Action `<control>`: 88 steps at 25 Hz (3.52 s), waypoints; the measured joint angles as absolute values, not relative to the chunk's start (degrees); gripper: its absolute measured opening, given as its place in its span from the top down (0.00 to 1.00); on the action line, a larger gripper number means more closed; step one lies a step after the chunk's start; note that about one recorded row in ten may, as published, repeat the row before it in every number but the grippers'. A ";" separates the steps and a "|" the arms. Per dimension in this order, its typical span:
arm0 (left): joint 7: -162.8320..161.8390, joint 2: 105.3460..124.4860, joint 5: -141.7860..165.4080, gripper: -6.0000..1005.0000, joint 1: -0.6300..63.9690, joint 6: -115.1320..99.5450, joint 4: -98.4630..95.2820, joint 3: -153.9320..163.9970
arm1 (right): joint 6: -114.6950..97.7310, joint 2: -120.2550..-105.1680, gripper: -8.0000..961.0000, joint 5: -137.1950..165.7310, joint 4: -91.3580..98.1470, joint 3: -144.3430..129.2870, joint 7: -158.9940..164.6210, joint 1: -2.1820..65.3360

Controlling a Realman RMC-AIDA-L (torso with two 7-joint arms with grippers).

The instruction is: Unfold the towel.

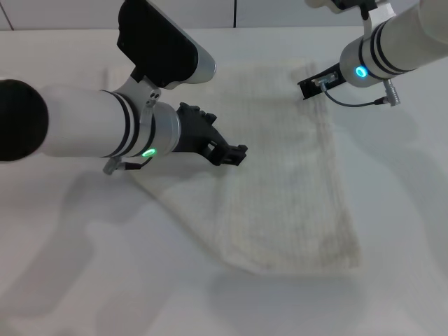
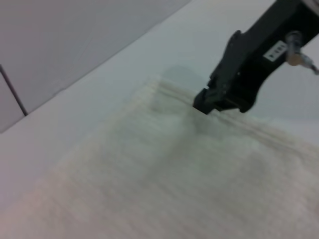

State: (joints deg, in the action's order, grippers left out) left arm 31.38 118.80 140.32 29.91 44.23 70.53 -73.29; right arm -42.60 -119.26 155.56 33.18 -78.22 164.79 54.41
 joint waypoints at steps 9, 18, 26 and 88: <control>29.61 118.83 137.19 0.24 33.23 40.28 64.20 -72.95 | -43.39 -119.26 0.99 155.55 33.25 -78.22 164.79 54.66; 27.11 118.88 137.19 0.24 35.35 38.85 59.85 -72.33 | -43.40 -119.27 0.99 155.56 33.24 -78.22 164.79 54.94; 25.44 118.92 137.12 0.25 36.20 39.92 58.37 -72.15 | -43.37 -119.18 0.99 155.56 33.30 -78.22 164.79 55.13; 5.75 118.74 161.44 0.95 39.04 83.83 83.31 -73.33 | -42.45 -119.27 0.99 155.57 31.02 -78.22 164.80 54.91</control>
